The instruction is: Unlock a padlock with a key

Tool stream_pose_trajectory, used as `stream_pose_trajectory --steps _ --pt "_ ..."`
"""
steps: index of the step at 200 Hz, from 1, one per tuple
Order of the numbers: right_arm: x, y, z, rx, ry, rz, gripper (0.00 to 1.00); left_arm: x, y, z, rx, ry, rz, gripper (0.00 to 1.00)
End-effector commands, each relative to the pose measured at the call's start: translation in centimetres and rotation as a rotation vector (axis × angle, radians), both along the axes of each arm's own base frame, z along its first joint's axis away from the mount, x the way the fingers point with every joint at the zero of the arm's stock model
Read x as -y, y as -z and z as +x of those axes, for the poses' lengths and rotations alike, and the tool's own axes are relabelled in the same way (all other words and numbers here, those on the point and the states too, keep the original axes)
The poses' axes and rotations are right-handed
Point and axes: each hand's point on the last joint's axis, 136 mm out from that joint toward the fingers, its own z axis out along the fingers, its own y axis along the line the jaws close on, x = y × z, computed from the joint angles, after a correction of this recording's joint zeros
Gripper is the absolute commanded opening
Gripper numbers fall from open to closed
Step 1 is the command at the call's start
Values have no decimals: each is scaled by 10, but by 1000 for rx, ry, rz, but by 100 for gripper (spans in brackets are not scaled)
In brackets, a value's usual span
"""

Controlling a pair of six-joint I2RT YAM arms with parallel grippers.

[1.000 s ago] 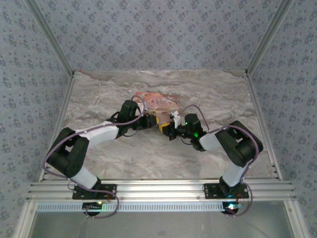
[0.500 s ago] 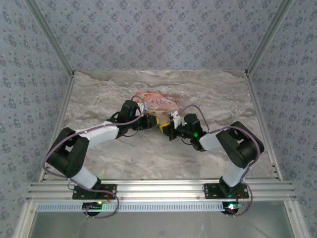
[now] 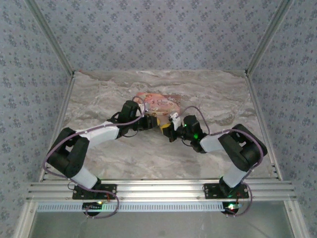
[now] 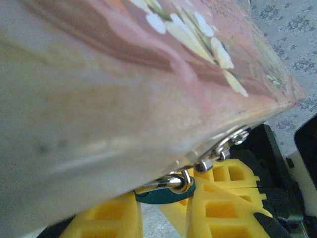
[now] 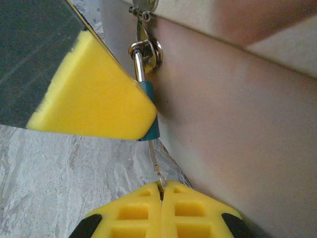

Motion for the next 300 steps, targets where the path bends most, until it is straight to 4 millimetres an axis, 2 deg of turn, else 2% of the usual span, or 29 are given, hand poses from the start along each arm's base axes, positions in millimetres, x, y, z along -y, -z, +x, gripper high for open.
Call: stream_pose_trajectory --steps 1,103,151,196,262,300 --pt "-1 -25 2 73 14 57 0 22 -23 -22 -12 123 -78 22" --pt "22 3 -26 -70 65 41 0 19 -30 -17 -13 99 -102 22" --pt "8 -8 -31 -79 -5 64 0 18 -29 -21 -15 112 -102 22" --pt "2 -17 -25 -68 -12 74 0 19 -30 -23 -16 126 -107 22" --pt "4 -11 -22 -78 6 56 0 18 -30 -25 -20 130 -108 22" --pt "3 -14 -20 -73 6 61 0 18 -29 -25 -21 130 -106 22"
